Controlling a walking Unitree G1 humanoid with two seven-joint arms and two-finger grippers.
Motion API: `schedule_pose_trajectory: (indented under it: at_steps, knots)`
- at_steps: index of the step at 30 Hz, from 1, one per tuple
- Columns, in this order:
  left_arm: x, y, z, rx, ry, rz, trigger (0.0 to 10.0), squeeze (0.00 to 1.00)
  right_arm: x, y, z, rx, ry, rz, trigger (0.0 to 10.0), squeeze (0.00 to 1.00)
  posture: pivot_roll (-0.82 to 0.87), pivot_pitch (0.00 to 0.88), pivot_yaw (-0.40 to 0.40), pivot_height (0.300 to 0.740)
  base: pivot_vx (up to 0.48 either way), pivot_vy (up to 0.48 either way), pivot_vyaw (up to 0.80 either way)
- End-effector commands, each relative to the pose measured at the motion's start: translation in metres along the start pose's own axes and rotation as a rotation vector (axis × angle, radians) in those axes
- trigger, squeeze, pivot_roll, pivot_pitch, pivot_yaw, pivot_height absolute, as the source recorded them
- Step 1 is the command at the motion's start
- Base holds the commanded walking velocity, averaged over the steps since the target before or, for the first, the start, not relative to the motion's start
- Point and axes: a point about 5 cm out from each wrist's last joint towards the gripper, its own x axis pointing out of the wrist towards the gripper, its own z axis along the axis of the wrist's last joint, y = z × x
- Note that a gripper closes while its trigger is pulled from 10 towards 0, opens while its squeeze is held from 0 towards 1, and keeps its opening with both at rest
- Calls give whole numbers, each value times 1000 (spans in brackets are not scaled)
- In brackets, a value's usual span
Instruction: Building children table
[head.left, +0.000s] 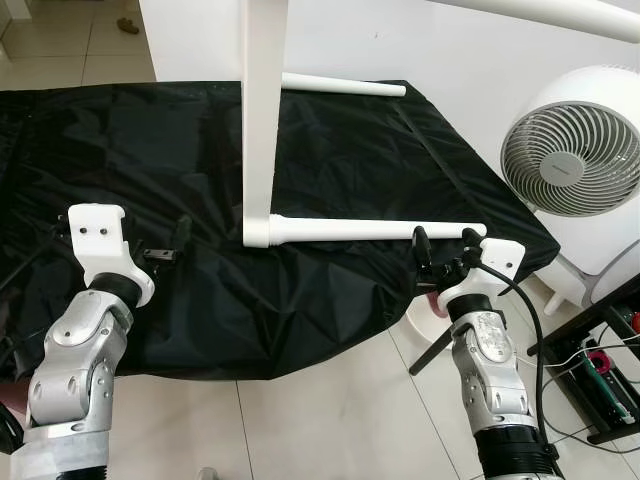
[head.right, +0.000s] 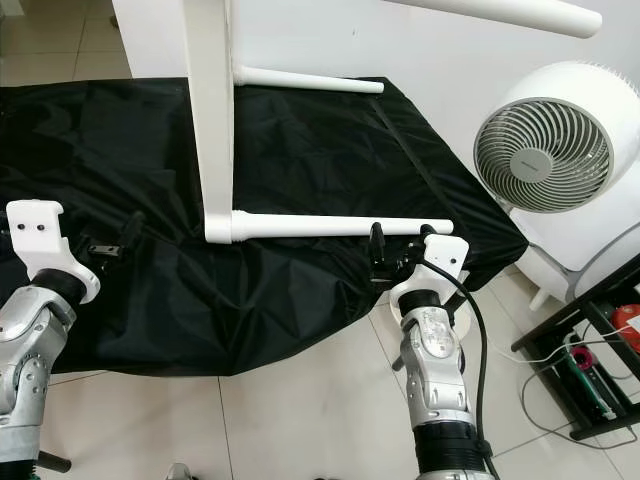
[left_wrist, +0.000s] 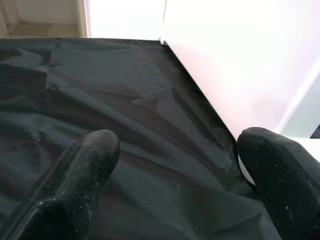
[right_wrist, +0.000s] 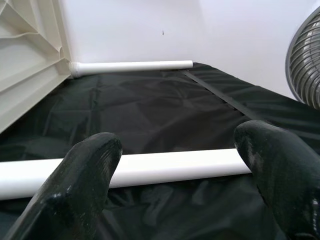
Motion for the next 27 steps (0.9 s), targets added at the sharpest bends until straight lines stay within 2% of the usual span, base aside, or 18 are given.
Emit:
schedule_pose_trajectory:
  at_steps: [1, 6, 10, 11, 12, 13, 18, 24, 25, 26, 27]
  knots:
    - [-5, -6, 1, 11, -20, -13, 10000, 0, 0, -2, 0, -23, 2, 15, 10000, 0, 135, 121, -87, 740, 0, 0, 0]
    - [-12, -15, -6, -31, -18, -28, 10000, 0, 2, -1, 0, -28, 11, 42, 10000, 0, 104, 123, -104, 740, 0, 0, 0]
    - [-14, -18, -8, -18, -13, -40, 10000, 0, 4, 0, 1, -17, 13, 64, 10000, 0, 88, 121, -112, 740, 0, 0, 0]
    - [-14, -18, -9, -41, -14, -33, 10000, 200, 5, 0, 2, -17, 9, 72, 10000, 1000, 88, 120, -114, 740, 0, 0, 0]
    - [-14, -18, -9, -41, -14, -33, 10000, 200, 5, 0, 2, -17, 9, 72, 10000, 1000, 88, 120, -114, 740, 0, 0, 0]
    - [-14, -19, -8, -56, -24, -30, 10000, 1000, 5, 0, 3, -15, 4, 83, 10000, 1000, 89, 118, -119, 740, 0, 0, 0]
    - [-12, -22, -7, -78, -38, -4, 10000, 1000, 7, 1, 4, -18, -1, 107, 10000, 1000, 99, 108, -127, 740, 0, 0, 0]
    - [-12, -20, -7, -53, -26, 42, 10000, 1000, 8, -2, 2, -13, 10, 102, 10000, 1000, 120, 103, -118, 740, 0, 0, 0]
    - [-11, -20, -4, -45, -27, 61, 10000, 725, 8, -1, 2, -29, 15, 118, 10000, 1000, 137, 100, -111, 740, 0, 0, 0]
    - [-11, -20, -4, -45, -27, 61, 10000, 725, 8, -1, 2, -29, 15, 118, 10000, 1000, 137, 100, -111, 740, 0, 0, 0]
    - [-10, -22, -3, -46, -29, 58, 10000, 0, 8, -1, 1, -26, 18, 117, 10000, 1000, 156, 93, -92, 740, 0, 0, 0]
